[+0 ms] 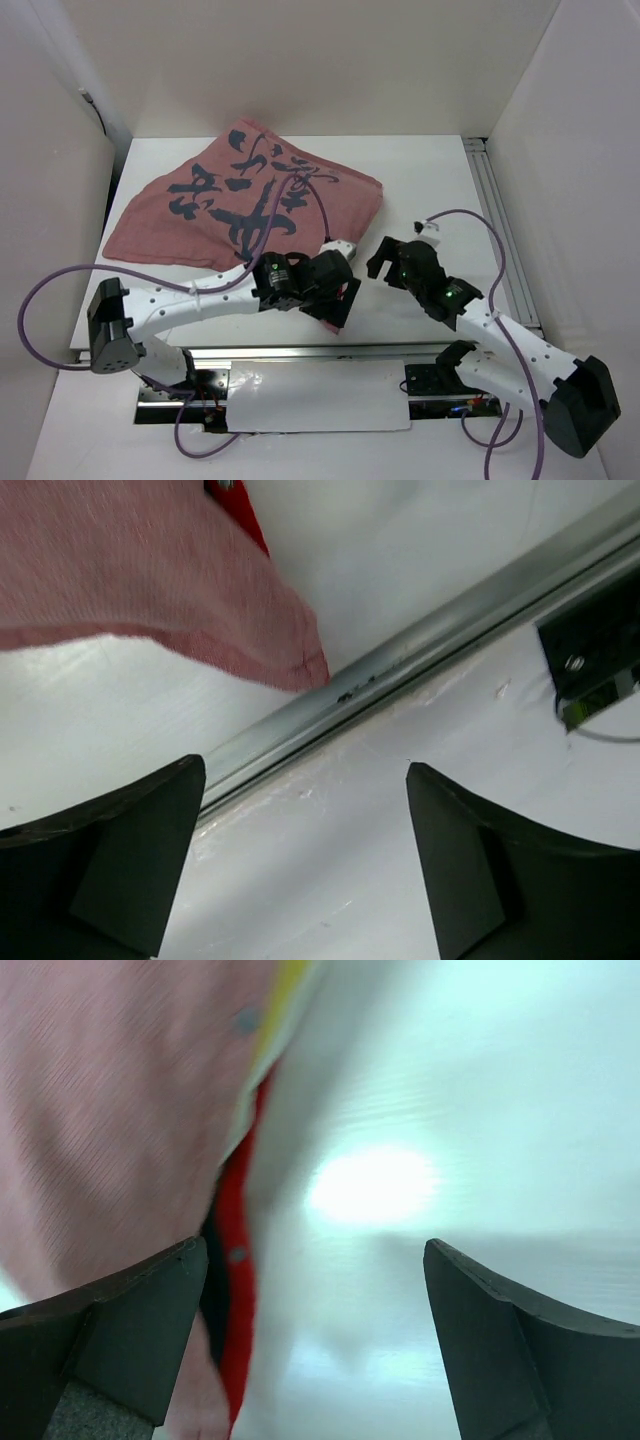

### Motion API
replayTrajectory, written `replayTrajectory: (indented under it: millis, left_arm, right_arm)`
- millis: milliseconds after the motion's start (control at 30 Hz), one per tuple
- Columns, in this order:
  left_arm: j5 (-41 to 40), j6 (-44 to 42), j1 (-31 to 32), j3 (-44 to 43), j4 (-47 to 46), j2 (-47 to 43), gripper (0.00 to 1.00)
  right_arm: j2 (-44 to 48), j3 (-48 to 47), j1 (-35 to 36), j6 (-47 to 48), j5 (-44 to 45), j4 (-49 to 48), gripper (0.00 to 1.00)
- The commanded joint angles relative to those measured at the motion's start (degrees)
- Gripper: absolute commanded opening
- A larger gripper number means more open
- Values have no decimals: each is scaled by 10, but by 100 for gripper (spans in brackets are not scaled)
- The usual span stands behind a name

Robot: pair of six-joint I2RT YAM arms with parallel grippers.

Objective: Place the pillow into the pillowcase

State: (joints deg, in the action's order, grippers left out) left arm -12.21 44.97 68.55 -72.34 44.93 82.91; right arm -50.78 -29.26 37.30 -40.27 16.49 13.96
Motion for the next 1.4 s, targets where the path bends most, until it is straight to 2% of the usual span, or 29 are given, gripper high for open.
replayTrajectory:
  millis: [0,167,233,267,333,367,467,633,700,800,833,933,1167,1333,1367]
  left_arm:
    - [-62,-21,-28,-89,10,31,95]
    - [-111,-87,-96,-261,28,175,97]
    - [-143,-133,-106,-328,42,231,98]
    - [-157,-142,-106,-404,50,291,100]
    - [-177,-167,-119,-485,78,351,100]
    - [-183,-178,-119,-557,86,406,100]
    - [-198,-215,-144,-626,93,464,100]
    - [-229,-245,-172,-626,49,512,100]
    - [-223,-264,-178,-619,35,518,94]
    - [-199,-264,-184,-619,35,524,68]
    - [-199,-264,-184,-612,35,524,48]
    - [-187,-256,-184,-595,30,493,25]
    - [-144,-269,-184,-570,0,424,27]
    - [-133,-270,-184,-570,0,424,27]
    - [-133,-270,-184,-570,0,424,22]
  right_arm:
    - [13,-25,-58,-39,50,71,95]
    - [-48,-54,-164,-10,-21,29,95]
    - [-78,-73,-215,-4,-40,13,91]
    - [-86,-73,-231,-4,-70,-10,90]
    - [-103,-73,-279,-4,-116,-47,86]
    - [-120,-73,-294,-4,-167,-75,83]
    - [-143,-78,-339,-4,-245,-115,80]
    - [-168,-78,-376,18,-303,-139,78]
    - [-182,-84,-376,25,-322,-150,78]
    - [-187,-84,-376,35,-329,-157,78]
    - [-187,-84,-376,35,-329,-162,78]
    - [-193,-84,-363,41,-329,-176,78]
    - [-239,-106,-312,53,-315,-188,78]
    - [-278,-114,-294,45,-315,-226,78]
    - [-293,-120,-294,38,-315,-234,78]
